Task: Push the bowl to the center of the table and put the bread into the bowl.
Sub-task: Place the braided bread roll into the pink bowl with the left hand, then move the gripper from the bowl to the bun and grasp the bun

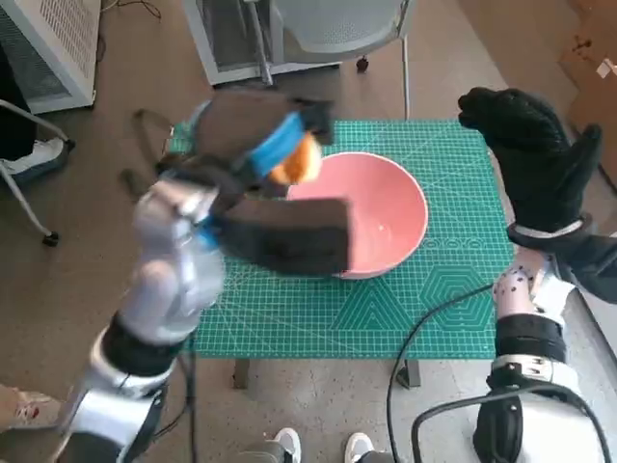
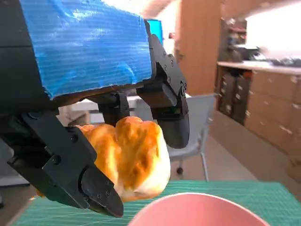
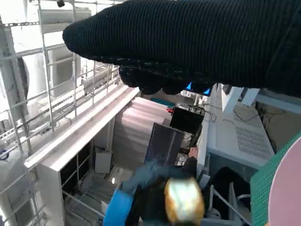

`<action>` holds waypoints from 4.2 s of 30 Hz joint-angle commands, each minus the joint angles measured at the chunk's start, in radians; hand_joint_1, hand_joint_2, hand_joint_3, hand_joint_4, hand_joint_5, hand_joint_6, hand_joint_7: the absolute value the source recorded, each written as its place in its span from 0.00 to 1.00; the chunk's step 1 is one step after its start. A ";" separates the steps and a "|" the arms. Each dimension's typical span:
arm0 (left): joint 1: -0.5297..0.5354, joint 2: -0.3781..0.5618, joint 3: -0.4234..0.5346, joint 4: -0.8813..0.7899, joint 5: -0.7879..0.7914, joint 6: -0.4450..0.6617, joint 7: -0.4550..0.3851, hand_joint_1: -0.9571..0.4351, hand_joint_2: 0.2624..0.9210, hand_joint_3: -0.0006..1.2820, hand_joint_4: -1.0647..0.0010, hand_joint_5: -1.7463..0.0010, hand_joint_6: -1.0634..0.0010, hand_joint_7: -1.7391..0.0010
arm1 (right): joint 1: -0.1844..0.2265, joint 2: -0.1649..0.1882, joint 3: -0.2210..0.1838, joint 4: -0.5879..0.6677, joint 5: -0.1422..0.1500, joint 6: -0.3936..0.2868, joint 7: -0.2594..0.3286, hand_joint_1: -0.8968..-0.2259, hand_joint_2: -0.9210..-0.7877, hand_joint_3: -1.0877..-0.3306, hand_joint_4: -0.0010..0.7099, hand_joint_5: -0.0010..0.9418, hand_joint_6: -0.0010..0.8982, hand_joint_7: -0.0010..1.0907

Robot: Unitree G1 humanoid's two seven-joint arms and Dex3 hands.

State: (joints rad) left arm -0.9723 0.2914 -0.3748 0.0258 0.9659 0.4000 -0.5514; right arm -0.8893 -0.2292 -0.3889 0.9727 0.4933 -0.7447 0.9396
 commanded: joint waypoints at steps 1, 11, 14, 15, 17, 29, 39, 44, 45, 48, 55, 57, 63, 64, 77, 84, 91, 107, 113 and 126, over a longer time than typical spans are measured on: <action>-0.113 -0.063 -0.048 0.131 -0.013 -0.029 0.021 0.69 0.98 0.11 0.43 0.19 0.41 0.42 | 0.036 0.006 0.004 -0.006 -0.014 -0.011 -0.017 0.44 0.00 0.73 0.41 0.00 0.43 0.00; -0.251 -0.172 -0.105 0.398 -0.064 -0.066 0.030 0.79 0.60 0.61 0.61 0.07 0.67 0.28 | 0.060 0.002 0.006 -0.026 -0.019 -0.020 -0.038 0.45 0.00 0.73 0.40 0.00 0.42 0.00; -0.284 -0.199 -0.118 0.484 -0.084 -0.095 0.046 0.93 0.48 0.72 0.58 0.03 0.62 0.65 | 0.070 0.001 0.006 -0.037 -0.018 -0.019 -0.045 0.45 0.00 0.73 0.40 0.00 0.42 0.00; -0.291 -0.204 -0.120 0.506 -0.090 -0.104 0.053 0.94 0.47 0.73 0.58 0.03 0.61 0.68 | 0.073 0.002 0.007 -0.042 -0.018 -0.019 -0.048 0.45 0.00 0.73 0.41 0.00 0.42 0.00; -0.304 -0.214 -0.125 0.556 -0.102 -0.124 0.076 0.96 0.46 0.74 0.57 0.03 0.57 0.77 | 0.079 0.002 0.007 -0.049 -0.017 -0.018 -0.053 0.45 0.00 0.73 0.41 0.00 0.42 0.00; -0.350 -0.264 -0.158 0.772 -0.131 -0.149 0.153 0.97 0.58 0.55 0.47 0.15 0.46 0.80 | 0.114 0.004 0.012 -0.096 -0.016 -0.016 -0.079 0.44 0.00 0.74 0.41 0.00 0.42 0.00; -0.336 -0.258 -0.117 0.850 -0.234 -0.183 0.151 0.97 0.56 0.56 0.48 0.14 0.51 0.80 | 0.123 0.004 0.017 -0.107 -0.017 -0.013 -0.095 0.44 0.00 0.74 0.41 0.00 0.42 0.00; -0.356 -0.243 -0.148 0.881 -0.232 -0.187 0.106 0.70 0.83 0.24 0.70 0.44 0.72 0.88 | 0.123 0.006 0.021 -0.107 -0.017 -0.011 -0.101 0.44 0.00 0.74 0.41 0.00 0.42 0.00; -0.357 -0.240 -0.154 0.880 -0.229 -0.187 0.100 0.59 0.88 0.16 0.81 0.63 0.75 0.89 | 0.123 0.006 0.022 -0.106 -0.016 -0.010 -0.101 0.44 0.00 0.74 0.41 0.00 0.42 0.00; -0.344 -0.226 -0.154 0.846 -0.230 -0.173 0.088 0.42 0.93 0.06 0.94 0.88 0.82 0.93 | 0.121 0.007 0.025 -0.104 -0.017 -0.011 -0.104 0.44 0.00 0.74 0.41 0.00 0.42 0.00; -0.289 -0.190 -0.157 0.751 -0.228 -0.173 0.096 0.31 0.96 0.02 1.00 0.99 0.85 0.95 | 0.121 0.009 0.030 -0.103 -0.015 -0.006 -0.105 0.44 0.00 0.74 0.41 0.00 0.42 0.00; -0.276 -0.175 -0.159 0.718 -0.227 -0.174 0.087 0.30 0.97 0.01 1.00 1.00 0.86 0.95 | 0.120 0.010 0.031 -0.101 -0.014 -0.005 -0.105 0.44 0.00 0.74 0.41 0.00 0.42 0.00; -0.237 -0.137 -0.149 0.618 -0.244 -0.171 0.047 0.27 0.98 0.01 1.00 1.00 0.87 0.96 | 0.116 0.011 0.036 -0.096 -0.011 0.000 -0.101 0.43 0.00 0.74 0.41 0.00 0.42 0.00; -0.229 -0.129 -0.145 0.597 -0.249 -0.173 0.036 0.27 0.98 0.01 1.00 1.00 0.87 0.96 | 0.115 0.012 0.036 -0.093 -0.010 0.001 -0.099 0.43 0.00 0.74 0.41 0.00 0.42 0.00; -0.132 -0.022 -0.076 0.285 -0.300 -0.114 -0.093 0.26 0.98 0.00 1.00 1.00 0.88 0.98 | 0.104 0.016 0.046 -0.087 -0.013 0.007 -0.094 0.43 0.00 0.74 0.39 0.00 0.42 0.00; -0.049 0.109 0.023 0.067 -0.318 -0.078 -0.138 0.24 0.99 0.00 1.00 1.00 0.89 0.98 | 0.102 0.015 0.048 -0.089 -0.010 0.014 -0.088 0.42 0.00 0.74 0.39 0.00 0.42 0.00; 0.052 0.228 0.133 -0.078 -0.323 -0.059 -0.132 0.28 0.94 0.00 1.00 1.00 0.87 0.98 | 0.098 0.014 0.045 -0.087 -0.004 0.021 -0.081 0.42 0.00 0.75 0.39 0.00 0.43 0.00; 0.189 0.375 0.187 -0.147 -0.296 0.069 -0.194 0.37 0.75 0.00 1.00 1.00 0.86 0.99 | 0.084 0.024 0.041 -0.069 -0.004 0.021 -0.077 0.42 0.00 0.75 0.39 0.00 0.43 0.00; 0.211 0.390 0.163 -0.133 -0.289 0.088 -0.211 0.41 0.71 0.00 1.00 1.00 0.87 0.99 | 0.073 0.029 0.042 -0.052 -0.007 0.012 -0.069 0.42 0.00 0.74 0.39 0.00 0.42 0.00; 0.216 0.364 0.114 0.019 -0.306 0.042 -0.165 0.44 0.68 0.00 1.00 1.00 0.87 1.00 | 0.050 0.028 0.037 -0.022 -0.002 0.019 -0.033 0.42 0.00 0.75 0.39 0.00 0.43 0.00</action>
State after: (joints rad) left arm -0.7600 0.6639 -0.2457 0.0046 0.6632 0.4606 -0.7357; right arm -0.8396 -0.2022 -0.3485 0.9363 0.4883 -0.7339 0.8917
